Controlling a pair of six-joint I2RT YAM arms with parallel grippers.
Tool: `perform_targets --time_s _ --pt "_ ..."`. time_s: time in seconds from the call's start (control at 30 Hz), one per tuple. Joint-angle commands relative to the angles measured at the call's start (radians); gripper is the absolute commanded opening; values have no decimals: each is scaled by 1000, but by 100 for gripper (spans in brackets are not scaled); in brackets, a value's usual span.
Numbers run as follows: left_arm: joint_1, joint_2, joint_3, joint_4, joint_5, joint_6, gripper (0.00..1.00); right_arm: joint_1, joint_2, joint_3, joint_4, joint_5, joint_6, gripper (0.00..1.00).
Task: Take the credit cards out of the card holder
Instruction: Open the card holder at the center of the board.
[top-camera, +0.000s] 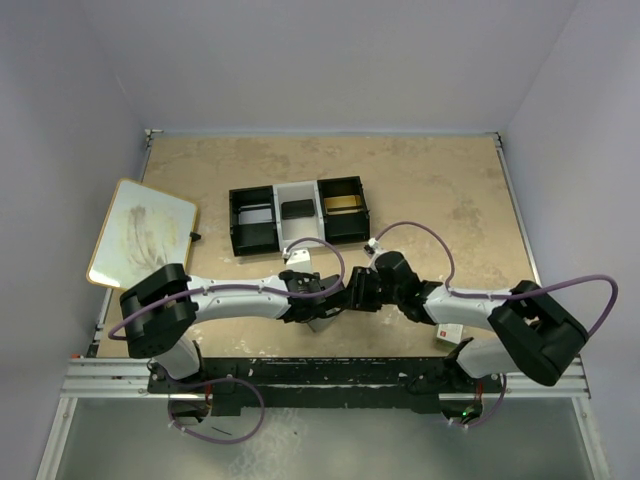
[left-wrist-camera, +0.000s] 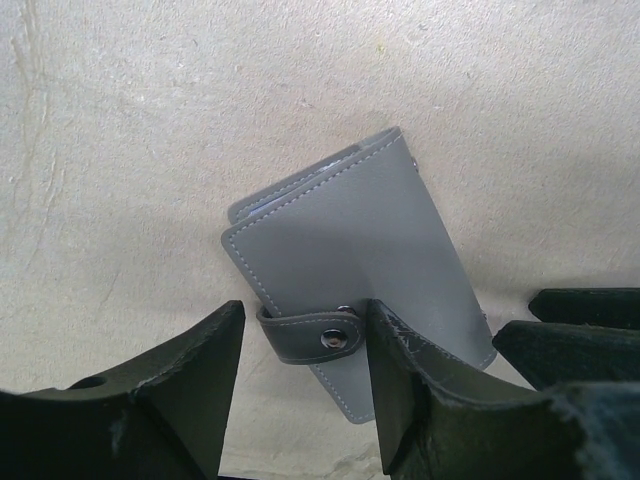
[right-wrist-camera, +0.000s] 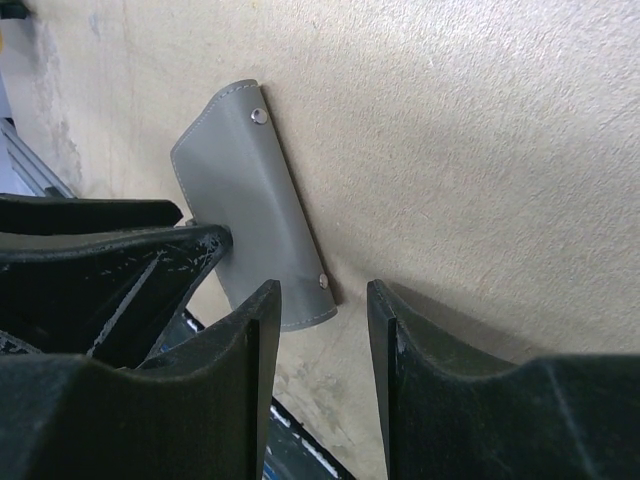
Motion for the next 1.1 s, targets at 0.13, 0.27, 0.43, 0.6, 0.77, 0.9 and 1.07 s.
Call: perform_targets --time_s 0.13,0.27,0.43,0.6,0.77,0.9,1.07 --pt "-1 -79 -19 -28 -42 -29 48 2 -29 -6 -22 16 -10 43" --pt "-2 -98 -38 -31 -44 -39 44 2 -31 -7 -21 14 -4 43" --pt "-3 -128 -72 -19 -38 -48 38 2 -34 0 -32 17 -6 44" --pt "-6 -160 -112 4 -27 -68 29 2 -25 22 -54 15 -20 44" --pt "-8 -178 -144 18 -20 -79 26 2 -30 44 -82 15 -34 44" --pt "-9 -187 -175 56 -4 -83 24 3 -52 59 -95 13 -39 44" --pt "-13 -185 -191 80 -11 -95 21 2 -97 89 -167 44 -69 45"
